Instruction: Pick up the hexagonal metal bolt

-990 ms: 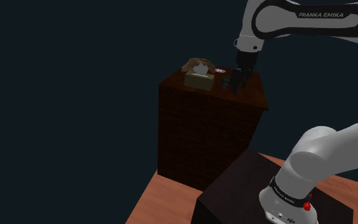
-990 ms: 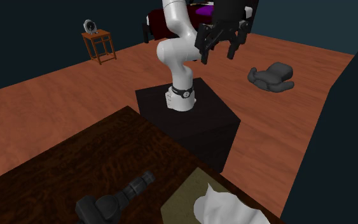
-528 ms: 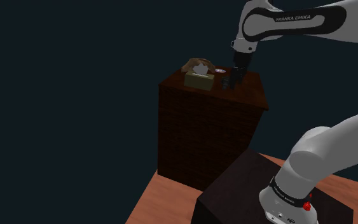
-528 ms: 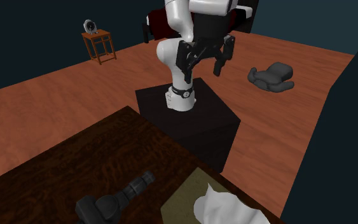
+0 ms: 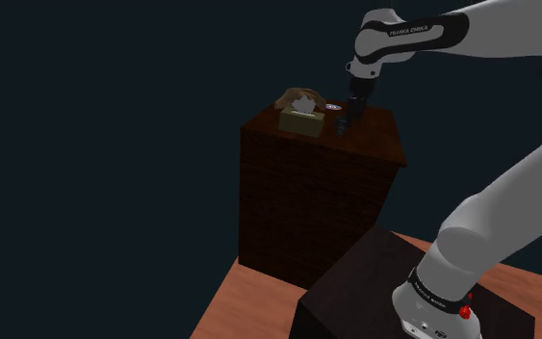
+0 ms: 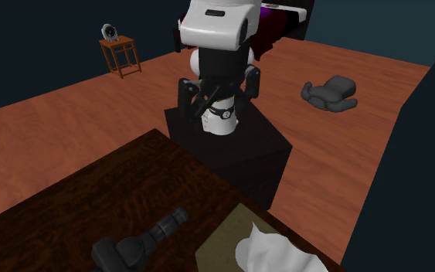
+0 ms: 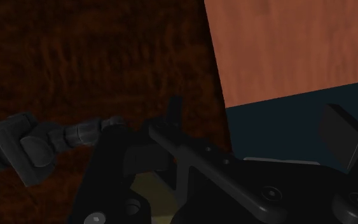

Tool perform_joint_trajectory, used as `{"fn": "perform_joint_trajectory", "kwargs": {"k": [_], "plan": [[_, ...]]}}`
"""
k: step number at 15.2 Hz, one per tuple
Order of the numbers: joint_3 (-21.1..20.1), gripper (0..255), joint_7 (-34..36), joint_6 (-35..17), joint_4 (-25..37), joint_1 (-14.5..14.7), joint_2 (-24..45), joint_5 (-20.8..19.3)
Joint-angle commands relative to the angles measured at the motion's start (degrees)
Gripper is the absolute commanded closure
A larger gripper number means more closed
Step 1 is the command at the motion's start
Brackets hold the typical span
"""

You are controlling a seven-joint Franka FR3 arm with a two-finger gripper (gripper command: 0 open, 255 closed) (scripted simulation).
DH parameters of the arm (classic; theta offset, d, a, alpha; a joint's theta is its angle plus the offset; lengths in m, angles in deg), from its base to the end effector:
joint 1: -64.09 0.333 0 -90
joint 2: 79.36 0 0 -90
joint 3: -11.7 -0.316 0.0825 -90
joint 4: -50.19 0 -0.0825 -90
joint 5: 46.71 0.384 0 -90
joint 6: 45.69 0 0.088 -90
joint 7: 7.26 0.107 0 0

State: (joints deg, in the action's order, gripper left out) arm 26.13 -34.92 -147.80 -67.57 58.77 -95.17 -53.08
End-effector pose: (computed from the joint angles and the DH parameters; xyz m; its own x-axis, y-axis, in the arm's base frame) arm 0.4417 -0.1798 0.5494 0.9852 0.1697 -0.0234 0.1705 -0.9848 0.0336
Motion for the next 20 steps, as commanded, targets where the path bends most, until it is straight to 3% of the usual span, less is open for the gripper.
{"fn": "perform_joint_trajectory", "kwargs": {"k": [1,12,16,20], "plan": [[1.5,0,-2.8,-1.6,2.7,-0.2,4.0,0.6],[6.5,0,-19.0,-1.7,27.1,-4.9,28.5,8.9],[6.4,0,-23.7,1.2,40.4,-8.6,39.0,12.7],[5.4,0,-26.8,6.4,57.5,-13.4,50.7,16.0]]}}
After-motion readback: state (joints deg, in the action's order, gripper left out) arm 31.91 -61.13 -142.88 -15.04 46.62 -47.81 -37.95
